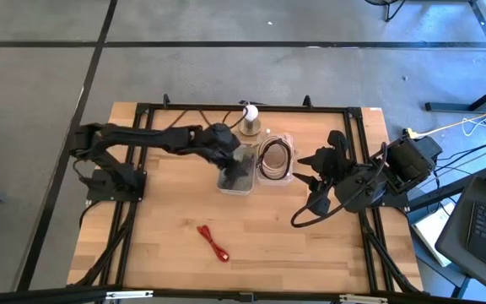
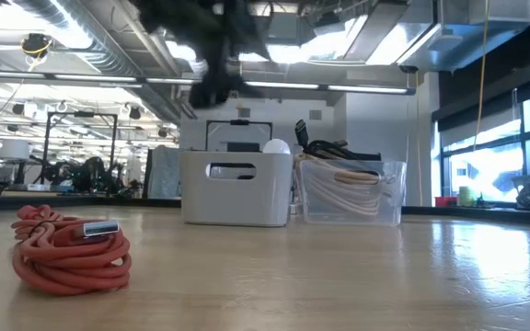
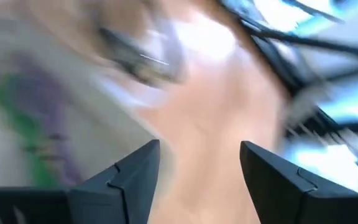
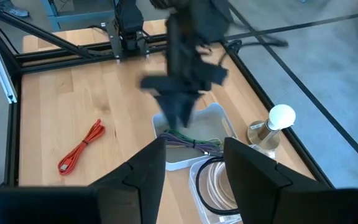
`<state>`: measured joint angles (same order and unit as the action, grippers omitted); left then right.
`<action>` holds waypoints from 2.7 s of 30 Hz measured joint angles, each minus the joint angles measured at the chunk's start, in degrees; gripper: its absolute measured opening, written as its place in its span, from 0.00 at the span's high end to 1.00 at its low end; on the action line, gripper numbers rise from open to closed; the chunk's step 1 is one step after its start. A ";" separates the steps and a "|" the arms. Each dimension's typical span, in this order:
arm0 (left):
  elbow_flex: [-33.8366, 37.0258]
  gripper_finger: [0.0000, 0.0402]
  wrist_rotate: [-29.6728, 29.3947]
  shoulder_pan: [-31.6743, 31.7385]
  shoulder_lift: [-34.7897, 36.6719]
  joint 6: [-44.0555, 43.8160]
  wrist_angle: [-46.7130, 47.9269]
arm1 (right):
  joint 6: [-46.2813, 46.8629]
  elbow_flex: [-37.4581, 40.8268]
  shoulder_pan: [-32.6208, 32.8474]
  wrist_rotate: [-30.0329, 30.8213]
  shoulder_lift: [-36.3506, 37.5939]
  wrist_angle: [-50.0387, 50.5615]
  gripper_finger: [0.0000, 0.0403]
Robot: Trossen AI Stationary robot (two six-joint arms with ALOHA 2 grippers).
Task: Pick and place USB-C Cables
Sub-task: Put the red charger cable into the gray bin
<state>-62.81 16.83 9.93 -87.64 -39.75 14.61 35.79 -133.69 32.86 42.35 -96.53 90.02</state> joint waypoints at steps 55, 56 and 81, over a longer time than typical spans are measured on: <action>-0.04 0.47 -8.74 -34.33 -17.85 55.90 16.00 | -0.24 0.02 0.00 -0.52 -0.04 0.00 0.59; -0.04 0.47 -8.75 -34.33 -18.29 55.43 15.96 | -0.24 0.02 0.00 -0.58 -0.04 0.00 0.59; -2.04 0.96 -12.38 -34.27 -12.67 41.27 23.31 | -0.84 0.02 0.00 -2.08 -0.04 0.00 0.59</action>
<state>-64.85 4.45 -24.34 -100.30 1.52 37.91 34.95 -133.67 32.86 40.27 -96.57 90.02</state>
